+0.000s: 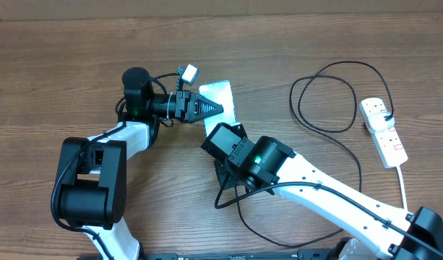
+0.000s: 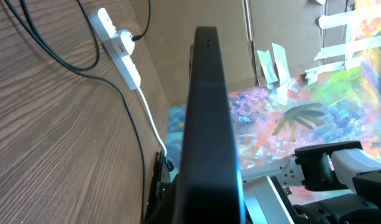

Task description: Plug charger to phone and switch on socket

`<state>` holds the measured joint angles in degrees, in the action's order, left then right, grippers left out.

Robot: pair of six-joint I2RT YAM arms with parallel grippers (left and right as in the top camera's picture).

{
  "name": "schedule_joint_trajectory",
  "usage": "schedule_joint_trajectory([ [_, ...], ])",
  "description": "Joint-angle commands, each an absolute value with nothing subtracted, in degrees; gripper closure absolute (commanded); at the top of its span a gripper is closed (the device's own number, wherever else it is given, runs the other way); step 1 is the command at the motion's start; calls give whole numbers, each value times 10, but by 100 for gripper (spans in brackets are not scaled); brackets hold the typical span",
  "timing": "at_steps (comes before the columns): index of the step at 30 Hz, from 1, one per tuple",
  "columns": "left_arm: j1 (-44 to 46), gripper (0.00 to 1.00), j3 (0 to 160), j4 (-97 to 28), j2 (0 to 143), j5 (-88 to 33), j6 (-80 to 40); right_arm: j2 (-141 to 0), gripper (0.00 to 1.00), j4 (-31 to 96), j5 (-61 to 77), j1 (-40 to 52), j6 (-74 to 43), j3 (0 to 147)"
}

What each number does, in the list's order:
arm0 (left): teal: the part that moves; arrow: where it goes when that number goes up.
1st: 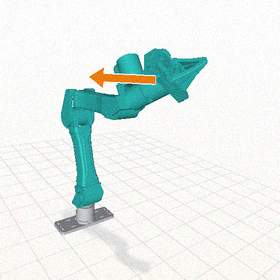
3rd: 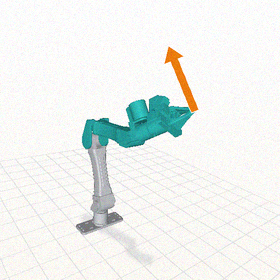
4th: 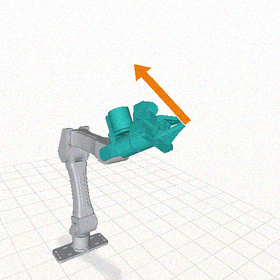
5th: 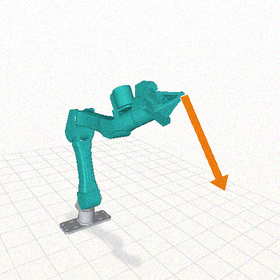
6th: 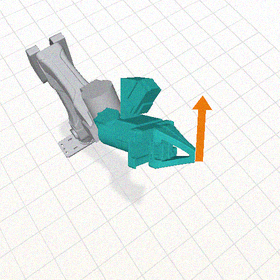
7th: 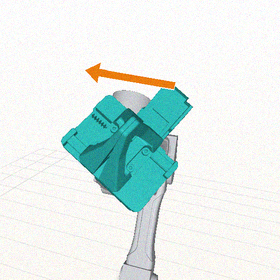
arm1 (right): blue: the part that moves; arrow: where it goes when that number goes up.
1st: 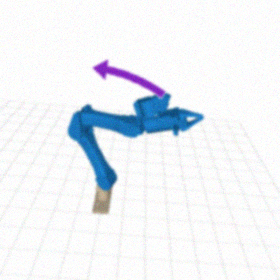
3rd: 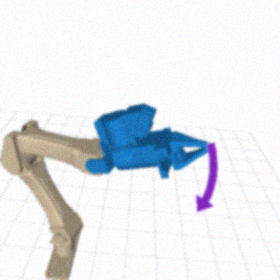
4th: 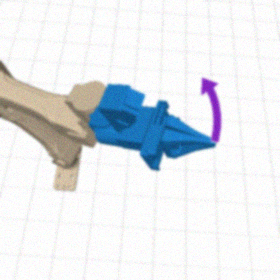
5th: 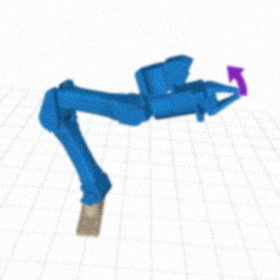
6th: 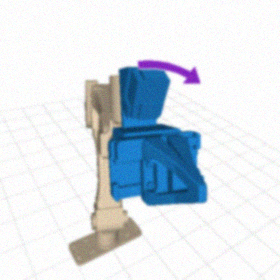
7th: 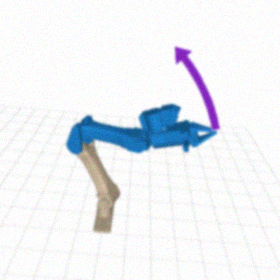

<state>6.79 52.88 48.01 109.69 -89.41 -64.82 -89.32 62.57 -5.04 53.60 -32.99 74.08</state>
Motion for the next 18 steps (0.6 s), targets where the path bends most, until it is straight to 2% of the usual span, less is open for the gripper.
schedule_joint_trajectory([
  [1,75,96,534,483,1092,-905,-661,-891,96,623,-48,535,-323,753],
  [18,75,96,534,483,1092,-905,-684,-891,96,612,-28,535,-323,743],
])
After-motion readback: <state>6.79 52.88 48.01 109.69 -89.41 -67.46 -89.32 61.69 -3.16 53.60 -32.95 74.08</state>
